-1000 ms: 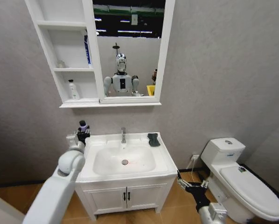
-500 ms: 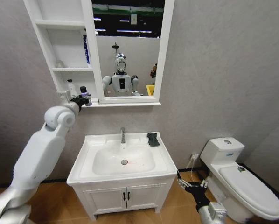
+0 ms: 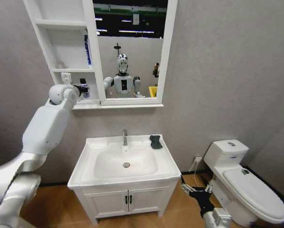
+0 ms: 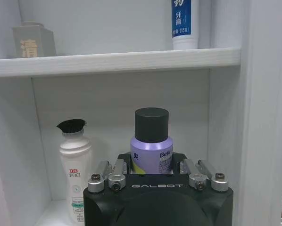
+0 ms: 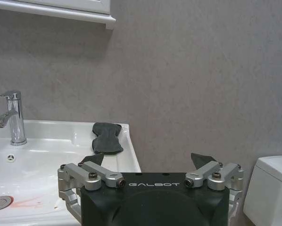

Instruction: Move facial cleanser and shampoo from washbasin to cabinet, then wipe washbasin with towel.

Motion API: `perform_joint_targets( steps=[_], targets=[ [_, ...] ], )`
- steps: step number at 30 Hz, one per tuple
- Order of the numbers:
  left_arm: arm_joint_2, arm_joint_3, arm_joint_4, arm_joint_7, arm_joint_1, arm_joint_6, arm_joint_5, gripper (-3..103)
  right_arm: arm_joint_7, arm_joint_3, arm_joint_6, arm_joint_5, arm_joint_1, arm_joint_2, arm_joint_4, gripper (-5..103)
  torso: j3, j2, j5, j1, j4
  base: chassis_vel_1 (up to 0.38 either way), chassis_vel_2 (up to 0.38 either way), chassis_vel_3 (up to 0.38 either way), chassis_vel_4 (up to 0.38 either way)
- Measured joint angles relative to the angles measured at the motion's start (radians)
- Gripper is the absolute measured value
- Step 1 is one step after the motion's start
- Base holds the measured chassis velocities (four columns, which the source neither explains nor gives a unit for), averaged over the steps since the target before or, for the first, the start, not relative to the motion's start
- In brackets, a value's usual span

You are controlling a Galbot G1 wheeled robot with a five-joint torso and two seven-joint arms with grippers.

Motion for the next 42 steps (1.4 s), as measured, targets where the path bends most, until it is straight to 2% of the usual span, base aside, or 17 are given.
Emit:
perform_joint_targets(
  steps=[2,6,13,21,22,23,25,26,29,31,32,35,36,38,39,40,42],
  targets=[
    [-0.019,0.008,0.056,0.024,-0.031,-0.001,0.002,43,-0.001,0.001,0.000,0.000,0.002,-0.002,-0.005,100,0.000,0.000,0.0004,0.000,-0.0005,0.000,0.000,0.000,0.000],
    [-0.036,0.012,0.099,0.031,-0.038,-0.011,0.017,43,-0.001,0.012,0.008,0.003,-0.003,-0.003,-0.011,100,0.000,0.000,0.0000,0.000,-0.0005,0.000,0.000,0.000,0.000],
    [-0.051,0.012,0.114,0.035,-0.030,-0.019,0.035,43,0.001,0.026,0.014,0.015,0.000,-0.005,-0.016,100,0.000,0.000,0.0000,0.000,-0.0001,0.000,0.000,0.000,0.000],
    [-0.083,-0.002,0.153,0.032,-0.019,-0.034,0.095,40,0.006,0.045,0.016,0.027,0.008,-0.010,-0.020,100,0.000,0.000,0.0001,0.000,-0.0002,0.000,0.000,0.000,0.000],
    [-0.087,-0.005,0.159,0.031,-0.016,-0.040,0.103,44,0.007,0.048,0.016,0.028,0.008,-0.011,-0.019,100,0.000,0.000,0.0000,0.000,-0.0003,0.000,0.000,0.000,0.000],
    [-0.087,-0.005,0.159,0.031,-0.016,-0.040,0.103,44,0.007,0.048,0.016,0.028,0.008,-0.011,-0.019,100,0.000,0.000,0.0000,0.000,-0.0003,0.000,0.000,0.000,0.000],
    [-0.092,-0.010,0.167,0.031,-0.012,-0.066,0.115,55,0.008,0.054,0.016,0.031,0.008,-0.013,-0.019,100,0.000,0.000,0.0002,0.000,-0.0003,0.000,0.000,0.000,0.000],
    [-0.092,-0.010,0.167,0.031,-0.012,-0.066,0.115,55,0.008,0.054,0.016,0.031,0.008,-0.013,-0.019,100,0.000,0.000,0.0002,0.000,-0.0003,0.000,0.000,0.000,0.000],
    [-0.092,-0.013,0.168,0.031,-0.008,-0.074,0.123,66,0.008,0.056,0.017,0.032,0.007,-0.014,-0.020,100,0.000,0.000,0.0002,0.000,-0.0003,0.000,0.000,0.000,0.000],
    [-0.086,-0.020,0.168,0.031,-0.004,-0.079,0.132,77,0.008,0.056,0.017,0.032,0.008,-0.015,-0.020,100,0.000,0.000,0.0002,0.000,-0.0003,0.000,0.000,0.000,0.000],
    [-0.086,-0.020,0.168,0.031,-0.004,-0.079,0.132,77,0.008,0.056,0.017,0.032,0.008,-0.015,-0.020,100,0.000,0.000,0.0002,0.000,-0.0003,0.000,0.000,0.000,0.000],
    [-0.070,-0.037,0.142,0.024,0.012,-0.081,0.136,93,0.009,0.053,0.018,0.031,0.009,-0.015,-0.020,100,0.000,0.000,0.0001,0.000,-0.0002,0.000,0.000,0.000,0.000],
    [-0.070,-0.037,0.142,0.024,0.012,-0.081,0.136,93,0.009,0.053,0.018,0.031,0.009,-0.015,-0.020,100,0.000,0.000,0.0001,0.000,-0.0002,0.000,0.000,0.000,0.000],
    [-0.042,-0.058,0.046,-0.010,0.062,-0.084,0.113,99,0.010,0.049,0.018,0.030,0.010,-0.014,-0.020,100,0.000,0.000,0.0001,0.000,-0.0001,0.000,0.000,0.000,0.000],
    [-0.030,-0.065,-0.007,-0.032,0.090,-0.084,0.096,100,0.010,0.048,0.018,0.029,0.011,-0.013,-0.020,100,0.000,0.000,0.0002,0.000,-0.0001,0.000,0.000,0.000,0.000],
    [-0.030,-0.065,-0.007,-0.032,0.090,-0.084,0.096,100,0.010,0.048,0.018,0.029,0.011,-0.013,-0.020,100,0.000,0.000,0.0002,0.000,-0.0001,0.000,0.000,0.000,0.000],
    [-0.008,-0.090,-0.143,-0.093,0.163,-0.083,0.066,100,0.011,0.046,0.018,0.029,0.014,-0.013,-0.020,100,0.000,0.000,-0.0001,0.000,-0.0002,0.000,0.000,0.000,0.000]
  ],
)
